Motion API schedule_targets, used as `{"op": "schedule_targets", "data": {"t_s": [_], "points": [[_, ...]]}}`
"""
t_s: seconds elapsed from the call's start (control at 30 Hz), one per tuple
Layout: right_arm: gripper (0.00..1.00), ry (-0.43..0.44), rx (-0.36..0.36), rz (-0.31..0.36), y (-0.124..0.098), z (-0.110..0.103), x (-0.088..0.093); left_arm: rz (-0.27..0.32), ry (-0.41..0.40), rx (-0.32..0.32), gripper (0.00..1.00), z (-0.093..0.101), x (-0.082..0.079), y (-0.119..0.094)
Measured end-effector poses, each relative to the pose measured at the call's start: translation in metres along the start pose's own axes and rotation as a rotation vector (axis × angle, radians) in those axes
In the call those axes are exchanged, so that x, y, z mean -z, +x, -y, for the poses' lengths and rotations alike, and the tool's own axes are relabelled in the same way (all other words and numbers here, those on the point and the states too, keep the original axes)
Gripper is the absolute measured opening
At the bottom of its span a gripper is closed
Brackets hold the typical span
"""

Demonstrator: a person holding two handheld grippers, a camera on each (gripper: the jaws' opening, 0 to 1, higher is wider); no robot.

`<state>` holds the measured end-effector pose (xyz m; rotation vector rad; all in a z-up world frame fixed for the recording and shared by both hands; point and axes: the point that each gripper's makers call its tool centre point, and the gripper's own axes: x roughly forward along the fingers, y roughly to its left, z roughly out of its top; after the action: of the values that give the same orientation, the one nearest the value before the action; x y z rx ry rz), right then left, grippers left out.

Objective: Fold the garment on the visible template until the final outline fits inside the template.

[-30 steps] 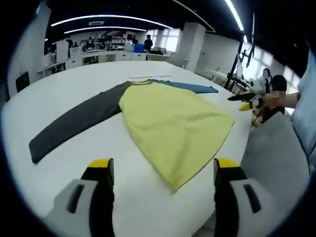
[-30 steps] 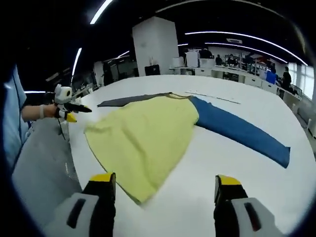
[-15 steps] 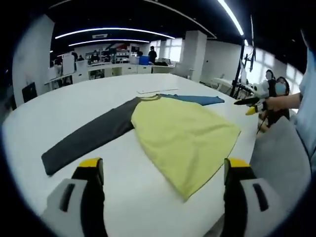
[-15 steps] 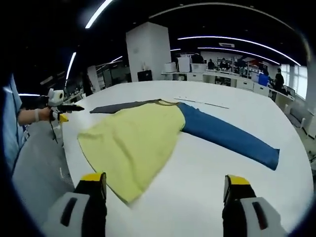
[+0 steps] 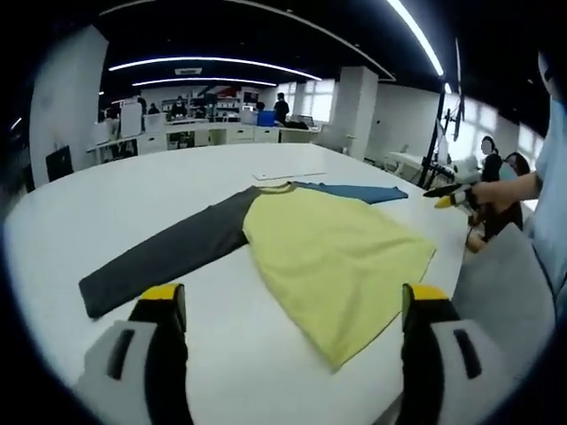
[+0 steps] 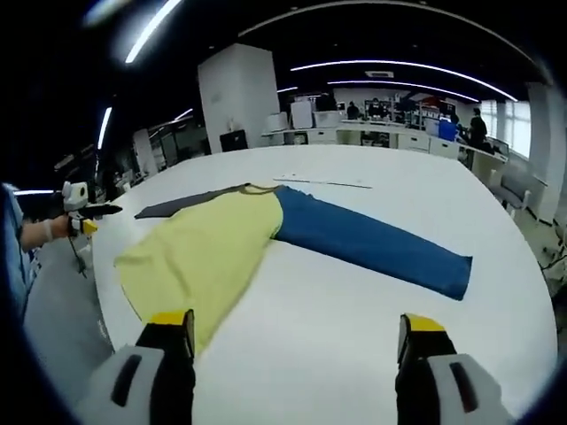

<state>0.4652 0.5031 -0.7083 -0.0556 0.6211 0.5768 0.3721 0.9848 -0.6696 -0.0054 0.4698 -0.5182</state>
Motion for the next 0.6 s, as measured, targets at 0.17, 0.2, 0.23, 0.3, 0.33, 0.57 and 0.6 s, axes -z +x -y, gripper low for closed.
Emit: {"op": "schedule_targets", "data": {"t_s": [0.17,0.2,0.23,0.3,0.33,0.57,0.6], "points": [[0.88,0.069,0.1,0.028,0.006,0.047,-0.013,-0.001,0.003,-0.012,0.99,-0.002,-0.002,-0.002],[0.86,0.09,0.12,0.032,0.007,0.056,-0.014,0.0,0.002,-0.014,0.99,-0.003,-0.002,-0.003],[0.84,0.12,0.155,0.045,0.008,0.071,-0.017,0.001,0.0,-0.017,0.98,-0.003,-0.002,-0.003],[0.77,0.138,0.207,0.04,0.009,0.092,-0.017,-0.002,-0.019,-0.022,0.98,-0.003,0.001,-0.004],[0.75,0.152,0.228,0.033,0.009,0.1,-0.016,0.0,-0.036,-0.021,0.98,-0.003,0.002,-0.004],[0.56,0.301,0.335,0.026,0.017,0.142,-0.01,-0.007,-0.065,-0.031,0.97,-0.002,0.008,-0.012],[0.55,0.297,0.353,0.012,0.017,0.146,-0.007,-0.006,-0.068,-0.035,0.96,-0.003,0.009,-0.014]]}}
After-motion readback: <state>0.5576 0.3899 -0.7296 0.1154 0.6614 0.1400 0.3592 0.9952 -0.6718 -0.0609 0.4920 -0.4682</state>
